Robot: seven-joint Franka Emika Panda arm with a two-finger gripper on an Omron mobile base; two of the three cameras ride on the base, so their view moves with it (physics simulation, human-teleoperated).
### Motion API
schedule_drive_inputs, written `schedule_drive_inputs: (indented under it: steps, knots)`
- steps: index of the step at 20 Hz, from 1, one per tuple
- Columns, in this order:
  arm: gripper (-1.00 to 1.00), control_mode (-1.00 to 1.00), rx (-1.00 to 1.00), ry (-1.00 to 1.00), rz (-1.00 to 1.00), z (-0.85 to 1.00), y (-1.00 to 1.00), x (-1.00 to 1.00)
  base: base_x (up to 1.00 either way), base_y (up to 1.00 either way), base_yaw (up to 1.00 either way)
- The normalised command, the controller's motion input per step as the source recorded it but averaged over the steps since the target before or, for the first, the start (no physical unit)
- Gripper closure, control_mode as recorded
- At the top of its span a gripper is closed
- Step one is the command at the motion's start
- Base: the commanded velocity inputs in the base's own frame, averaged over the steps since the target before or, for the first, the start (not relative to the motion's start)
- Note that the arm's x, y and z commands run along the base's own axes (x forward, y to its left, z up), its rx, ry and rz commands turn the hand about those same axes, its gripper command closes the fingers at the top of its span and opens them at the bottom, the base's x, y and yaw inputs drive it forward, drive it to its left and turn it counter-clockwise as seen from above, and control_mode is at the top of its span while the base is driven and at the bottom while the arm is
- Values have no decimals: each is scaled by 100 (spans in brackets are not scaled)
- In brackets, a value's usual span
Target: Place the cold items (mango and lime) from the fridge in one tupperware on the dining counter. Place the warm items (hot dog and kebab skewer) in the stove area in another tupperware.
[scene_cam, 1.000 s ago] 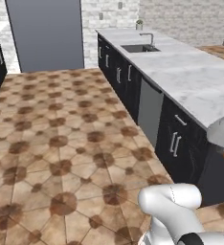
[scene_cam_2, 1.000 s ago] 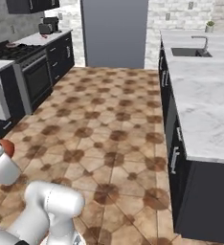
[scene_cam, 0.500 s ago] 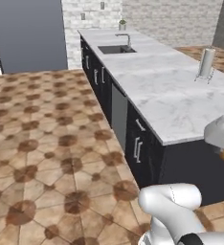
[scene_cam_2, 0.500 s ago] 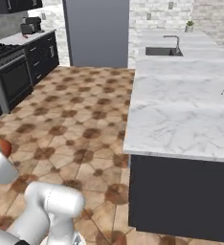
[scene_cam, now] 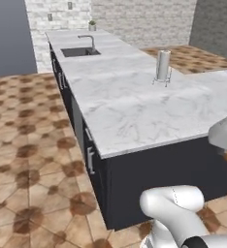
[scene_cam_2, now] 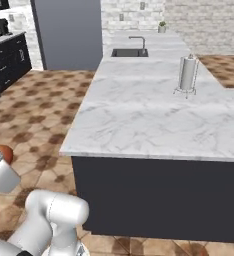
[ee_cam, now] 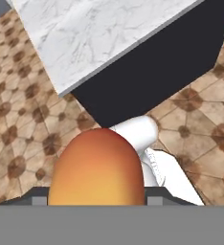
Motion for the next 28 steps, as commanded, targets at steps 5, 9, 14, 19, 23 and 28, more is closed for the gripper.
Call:
schedule_drive_inputs:
  steps: [5,9,14,19,23,28]
  knots:
    - [100,100,0,0,0,0,0,0,0,-100,-1]
    - [100,100,0,0,0,0,0,0,0,-100,-7]
    - [100,100,0,0,0,0,0,0,0,-100,-10]
    - [100,100,0,0,0,0,0,0,0,-100,-8]
    - [100,100,0,0,0,0,0,0,0,-100,-1]
    - [100,100,0,0,0,0,0,0,0,-100,0]
